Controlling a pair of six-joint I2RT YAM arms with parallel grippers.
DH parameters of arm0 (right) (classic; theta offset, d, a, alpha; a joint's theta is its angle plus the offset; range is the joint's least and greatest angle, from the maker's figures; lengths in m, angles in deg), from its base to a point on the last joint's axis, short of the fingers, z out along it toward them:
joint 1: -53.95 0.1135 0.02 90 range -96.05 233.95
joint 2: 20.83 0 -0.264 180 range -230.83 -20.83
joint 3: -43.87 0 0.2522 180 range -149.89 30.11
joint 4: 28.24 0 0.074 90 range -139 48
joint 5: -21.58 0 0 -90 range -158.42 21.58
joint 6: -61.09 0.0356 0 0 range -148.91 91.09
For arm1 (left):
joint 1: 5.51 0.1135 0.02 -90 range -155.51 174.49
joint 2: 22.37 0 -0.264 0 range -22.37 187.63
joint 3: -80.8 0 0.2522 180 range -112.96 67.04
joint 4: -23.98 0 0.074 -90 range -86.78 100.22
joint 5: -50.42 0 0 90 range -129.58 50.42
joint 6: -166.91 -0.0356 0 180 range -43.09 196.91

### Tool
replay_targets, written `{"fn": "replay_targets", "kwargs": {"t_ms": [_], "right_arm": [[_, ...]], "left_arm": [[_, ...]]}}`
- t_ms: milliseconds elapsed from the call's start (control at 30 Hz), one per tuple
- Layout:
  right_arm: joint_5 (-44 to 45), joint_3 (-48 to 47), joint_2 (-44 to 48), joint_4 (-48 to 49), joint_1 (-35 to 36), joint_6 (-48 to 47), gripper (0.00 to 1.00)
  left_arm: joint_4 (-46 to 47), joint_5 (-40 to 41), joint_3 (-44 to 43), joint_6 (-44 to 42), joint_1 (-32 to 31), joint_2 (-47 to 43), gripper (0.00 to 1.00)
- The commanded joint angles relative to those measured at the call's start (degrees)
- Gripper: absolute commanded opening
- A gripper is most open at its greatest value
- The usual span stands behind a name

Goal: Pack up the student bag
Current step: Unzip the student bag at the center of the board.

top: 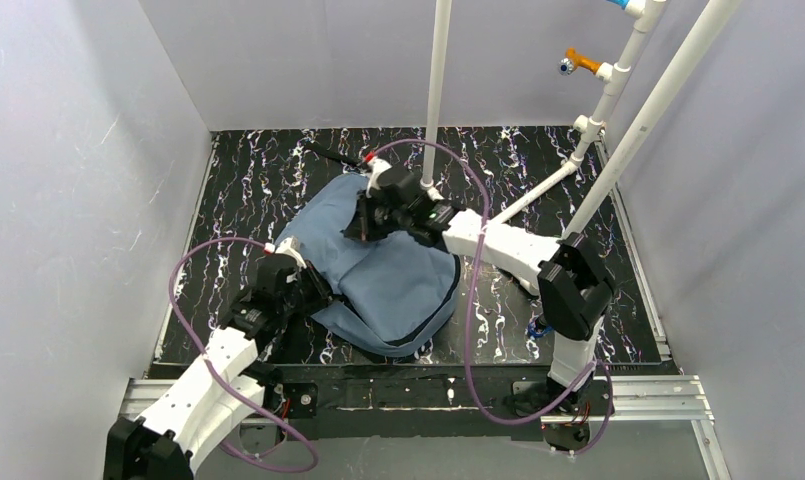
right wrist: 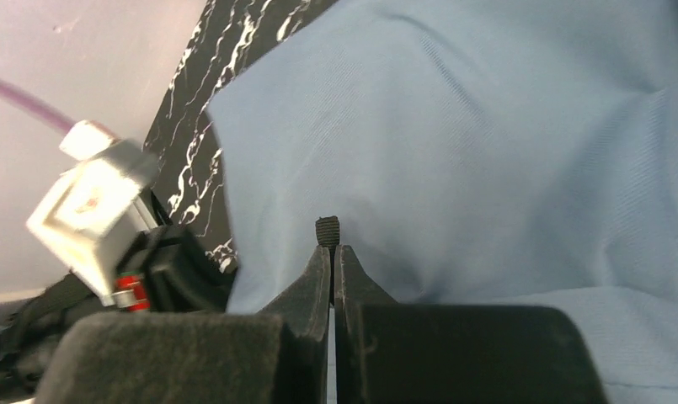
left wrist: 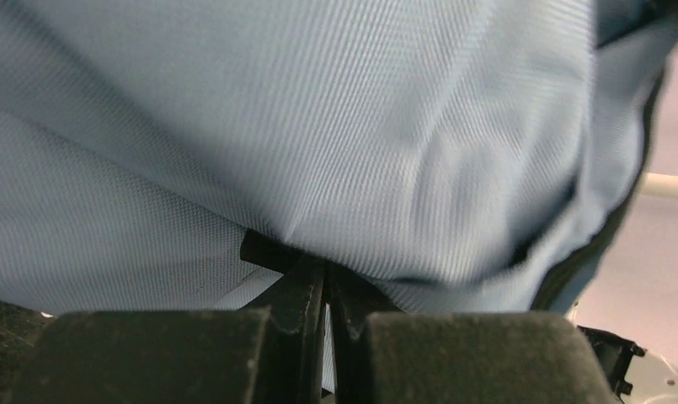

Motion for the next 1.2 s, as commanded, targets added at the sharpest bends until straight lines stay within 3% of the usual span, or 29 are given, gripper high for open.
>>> {"fn": "replay_targets", "kwargs": {"t_ms": [0,167,267,333,433,733,833,1067,1133,1167], "right_arm": [[2.38,-4.50,-1.15,1.62,10.31,0.72,0.01],[0.35,-0.22,-0.66,7.92,12.09,5.30,0.01],[5.77,1.08,1.86,5.36,10.25,2.71,0.01],[1.92,3.51,3.28,9.29,7.69,4.64,0.01],[-0.41,1.81,2.41,7.28,7.45,5.46,0.01],[-0.83,14.69,1.81,27.37,15.76,24.44,0.01],[0.23,15.97,2.93,30.29,16.18,26.32,0.01],[0.44,14.15,5.01,28.11,14.27,22.91,0.01],[-1.09,11.07,4.68,21.99,13.50,18.70,0.01],[-0.99,8.72,4.50,16.85,13.08,15.71,0.09]], "left_arm": [[10.17,-2.86,0.21,1.64,-0.05,3.50,0.00],[10.83,-1.23,0.74,1.27,-0.03,1.69,0.00],[9.04,-1.28,0.63,0.92,-0.06,0.46,0.00],[8.34,-1.66,1.35,1.10,-0.06,-0.67,0.00],[7.89,-0.94,2.87,1.23,-0.09,-2.28,0.00],[10.74,0.51,5.09,1.69,-0.06,-3.83,0.00],[11.34,1.45,5.98,1.66,-0.08,-4.94,0.00],[10.30,1.85,6.00,1.38,-0.09,-5.69,0.00],[9.05,1.81,5.68,0.92,-0.06,-6.17,0.00],[8.31,1.73,5.53,0.51,-0.06,-6.63,0.04]]}}
